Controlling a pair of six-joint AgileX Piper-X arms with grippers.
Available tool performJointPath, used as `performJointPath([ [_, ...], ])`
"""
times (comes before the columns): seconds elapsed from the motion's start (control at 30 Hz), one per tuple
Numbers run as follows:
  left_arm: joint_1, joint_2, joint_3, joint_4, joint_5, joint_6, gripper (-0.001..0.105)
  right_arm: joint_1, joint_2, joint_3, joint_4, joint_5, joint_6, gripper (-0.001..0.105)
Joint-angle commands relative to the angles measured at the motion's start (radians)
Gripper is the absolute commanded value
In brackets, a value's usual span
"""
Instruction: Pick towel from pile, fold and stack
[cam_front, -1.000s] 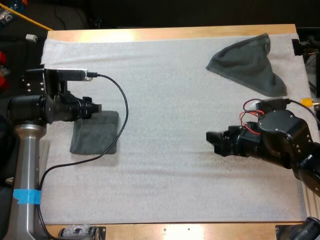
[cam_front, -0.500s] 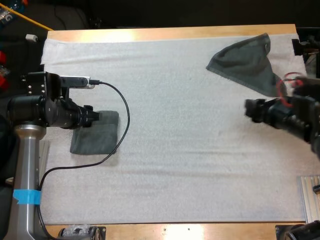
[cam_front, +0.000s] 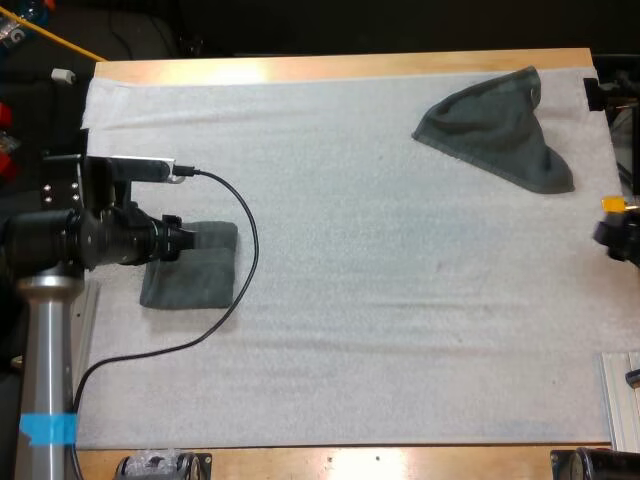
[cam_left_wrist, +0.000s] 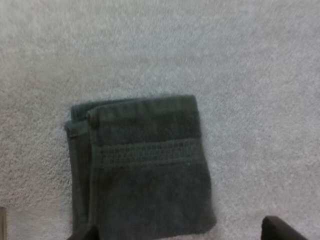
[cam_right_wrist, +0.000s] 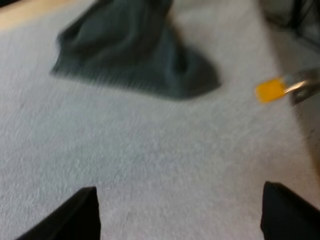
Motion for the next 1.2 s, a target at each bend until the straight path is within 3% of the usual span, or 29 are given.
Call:
performJointPath([
  [0.0, -0.006, -0.02, 0.005, 0.001, 0.013, 0.007, 0.061, -0.007, -0.023, -0.001, 0.01, -0.003, -0.023, 0.064],
  [0.17, -0.006, -0.093, 0.045, 0.003, 0.016, 0.007, 0.061, -0.007, -0.09, -0.001, 0.041, 0.0, -0.049, 0.064],
  [0.63, -0.006, -0.475, 0.268, 0.005, 0.034, 0.002, 0.061, -0.007, -0.345, -0.001, 0.108, 0.0, -0.092, 0.064],
  [0.8, -0.006, -0.632, 0.28, 0.011, 0.095, -0.016, 0.061, -0.007, -0.427, -0.001, 0.148, -0.033, 0.0, 0.064],
  [1.17, -0.006, -0.942, 0.28, 0.092, 0.101, 0.006, 0.061, 0.067, -0.591, 0.012, 0.265, -0.037, -0.023, 0.064],
])
